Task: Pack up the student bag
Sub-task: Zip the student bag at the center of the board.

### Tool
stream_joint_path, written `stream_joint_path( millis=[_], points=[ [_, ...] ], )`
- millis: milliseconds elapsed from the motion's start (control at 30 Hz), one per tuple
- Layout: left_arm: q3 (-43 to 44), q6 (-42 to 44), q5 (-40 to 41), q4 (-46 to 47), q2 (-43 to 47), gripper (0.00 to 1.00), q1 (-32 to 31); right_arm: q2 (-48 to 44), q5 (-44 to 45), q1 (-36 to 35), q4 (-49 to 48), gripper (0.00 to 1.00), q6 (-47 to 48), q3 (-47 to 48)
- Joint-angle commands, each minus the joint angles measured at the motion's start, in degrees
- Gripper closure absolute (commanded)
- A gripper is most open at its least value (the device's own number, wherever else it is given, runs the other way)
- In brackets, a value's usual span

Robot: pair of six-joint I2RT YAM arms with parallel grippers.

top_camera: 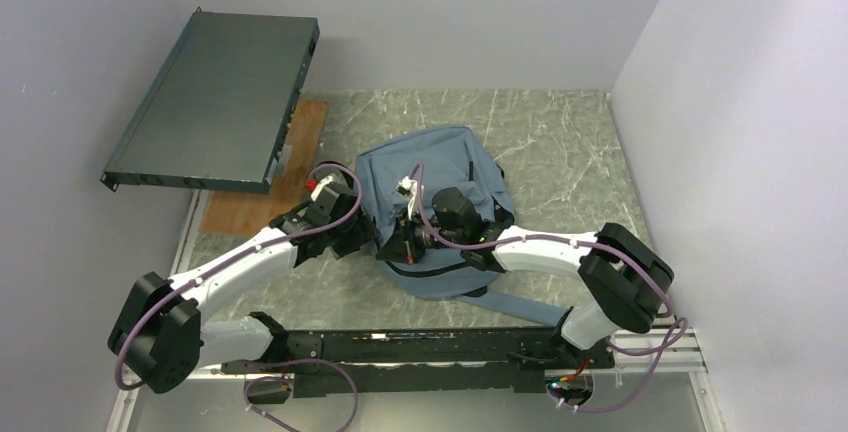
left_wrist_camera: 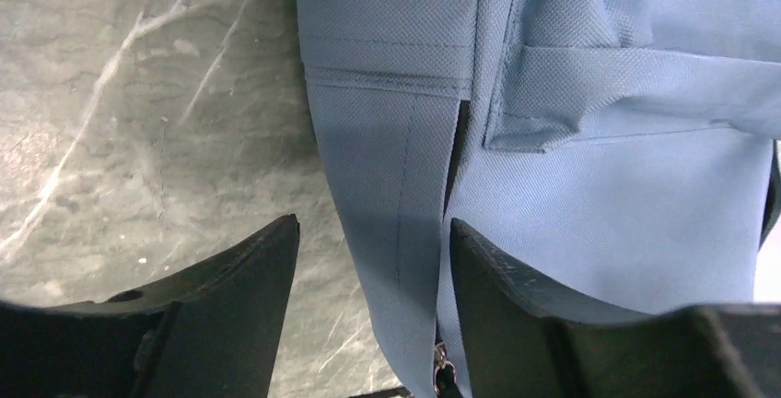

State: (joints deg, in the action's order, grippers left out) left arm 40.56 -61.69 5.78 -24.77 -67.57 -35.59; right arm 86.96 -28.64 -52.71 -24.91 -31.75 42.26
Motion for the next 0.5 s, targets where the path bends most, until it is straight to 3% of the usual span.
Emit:
stream_joint_path(
  millis=[0, 133, 267, 333, 433, 467],
  points=[
    [-1.1, 2.2, -1.4, 6.9, -2.2, 0.39, 0.2, -2.7, 0.5, -0.9, 5.3, 1.0, 3.8, 2.9],
    [0.5, 5.5, -1.7, 7.8, -5.5, 0.51, 0.2, -3.0, 1.7, -2.3, 8.1, 1.0, 4.7, 4.0],
    [1.4, 8.8, 0.4, 8.3, -6.2, 0.7, 0.4, -3.2, 4.9, -4.5, 11.0, 1.0, 5.4, 5.3],
    [1.3, 10.9, 0.4, 8.6, -6.0, 0.85, 1.4, -3.7, 8.0, -5.5, 11.5, 1.0, 4.7, 5.0],
    [0.7, 13.1, 0.3, 9.6, -5.2, 1.0, 3.1, -4.5, 11.2, -7.0, 11.1, 1.0, 2.8, 4.4],
    [0.7, 14.0, 0.7, 9.6, -5.0, 1.0, 3.6, -4.6, 12.1, -7.6, 11.1, 1.0, 2.2, 4.5]
  ],
)
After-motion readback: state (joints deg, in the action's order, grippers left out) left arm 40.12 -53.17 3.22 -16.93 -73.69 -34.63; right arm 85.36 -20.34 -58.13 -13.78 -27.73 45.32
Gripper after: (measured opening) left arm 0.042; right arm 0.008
